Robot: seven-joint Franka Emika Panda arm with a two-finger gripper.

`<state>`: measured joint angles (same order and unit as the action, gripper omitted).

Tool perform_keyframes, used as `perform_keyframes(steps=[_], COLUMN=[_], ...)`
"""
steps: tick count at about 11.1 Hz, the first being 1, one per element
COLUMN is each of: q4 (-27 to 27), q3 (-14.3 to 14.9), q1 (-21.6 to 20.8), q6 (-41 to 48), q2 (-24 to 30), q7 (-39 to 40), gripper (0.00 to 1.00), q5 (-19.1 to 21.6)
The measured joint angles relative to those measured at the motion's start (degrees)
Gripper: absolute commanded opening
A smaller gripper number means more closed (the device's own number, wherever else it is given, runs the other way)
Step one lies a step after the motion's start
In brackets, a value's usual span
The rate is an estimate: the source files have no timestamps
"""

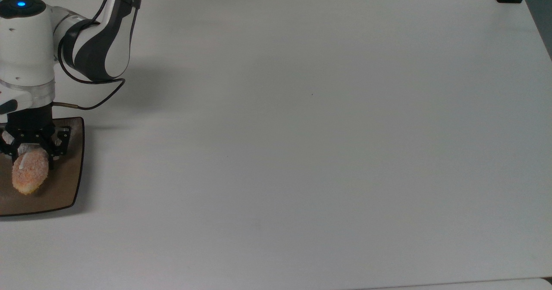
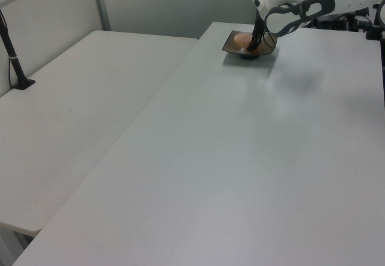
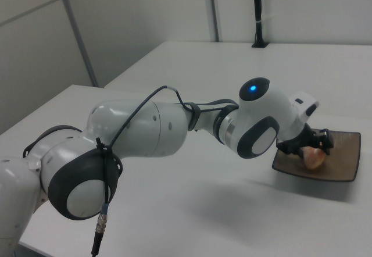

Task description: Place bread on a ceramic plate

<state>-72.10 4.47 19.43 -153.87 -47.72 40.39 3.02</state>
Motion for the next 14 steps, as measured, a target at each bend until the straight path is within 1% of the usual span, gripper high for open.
perform_keyframes(steps=[3, 5, 7, 9, 10, 11, 13, 14], q4=[-0.1, -0.2, -2.8, -8.1, -10.0, -10.9, -11.4, -11.5], q3=[0.0, -0.1, -0.3, -0.5, -0.5, -0.5, -0.7, -0.8], q1=[0.0, -0.1, -0.8, -2.6, -3.3, -3.9, -5.7, -7.1], q6=[0.0, 0.0, 0.0, 1.7, 5.4, 11.1, 23.5, 30.0], q2=[0.0, 1.2, 5.8, 13.0, 16.8, 20.5, 27.2, 30.5], q7=[0.0, 0.0, -1.0, -6.3, -9.3, -12.0, -17.5, -22.0], gripper=[1.0, 1.0, 1.0, 1.0, 1.0, 1.0, 1.0, 1.0], q5=[0.0, 0.1, 0.3, 0.5, 0.5, 0.5, 0.6, 0.6])
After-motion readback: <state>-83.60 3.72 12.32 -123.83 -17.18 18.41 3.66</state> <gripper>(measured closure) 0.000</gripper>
